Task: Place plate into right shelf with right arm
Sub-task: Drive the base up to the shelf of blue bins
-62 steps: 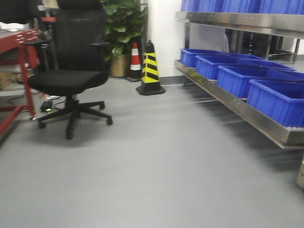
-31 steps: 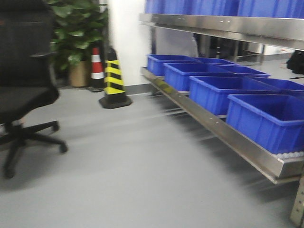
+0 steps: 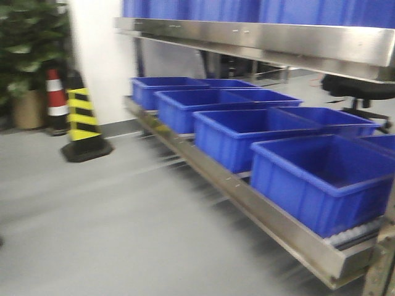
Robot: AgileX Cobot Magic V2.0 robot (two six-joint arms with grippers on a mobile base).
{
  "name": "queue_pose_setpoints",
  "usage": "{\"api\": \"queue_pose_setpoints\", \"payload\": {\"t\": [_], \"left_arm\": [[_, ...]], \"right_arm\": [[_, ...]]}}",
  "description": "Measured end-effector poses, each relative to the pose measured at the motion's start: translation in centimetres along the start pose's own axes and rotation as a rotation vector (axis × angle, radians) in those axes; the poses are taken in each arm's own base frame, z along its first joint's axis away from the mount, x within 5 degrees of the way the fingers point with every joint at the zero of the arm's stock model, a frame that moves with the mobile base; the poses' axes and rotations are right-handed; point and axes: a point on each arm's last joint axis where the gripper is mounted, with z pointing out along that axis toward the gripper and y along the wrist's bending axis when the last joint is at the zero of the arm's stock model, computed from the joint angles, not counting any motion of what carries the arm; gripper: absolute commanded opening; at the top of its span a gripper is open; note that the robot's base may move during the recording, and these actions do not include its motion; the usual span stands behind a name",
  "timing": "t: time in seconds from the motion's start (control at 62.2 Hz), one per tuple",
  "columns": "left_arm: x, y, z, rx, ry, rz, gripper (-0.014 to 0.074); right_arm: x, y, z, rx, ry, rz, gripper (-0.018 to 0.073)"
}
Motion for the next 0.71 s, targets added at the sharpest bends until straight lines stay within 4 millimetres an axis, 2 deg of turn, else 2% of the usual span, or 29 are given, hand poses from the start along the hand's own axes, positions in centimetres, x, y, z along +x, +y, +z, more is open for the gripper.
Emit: {"api": "queue_pose_setpoints", "payload": {"t": [0.707], "left_arm": [[0.0,0.0,0.0,0.0,0.0,0.0,-0.0047]], "right_arm": [[0.01,0.0,0.0,0.0,0.001,0.0,0.0056]]}}
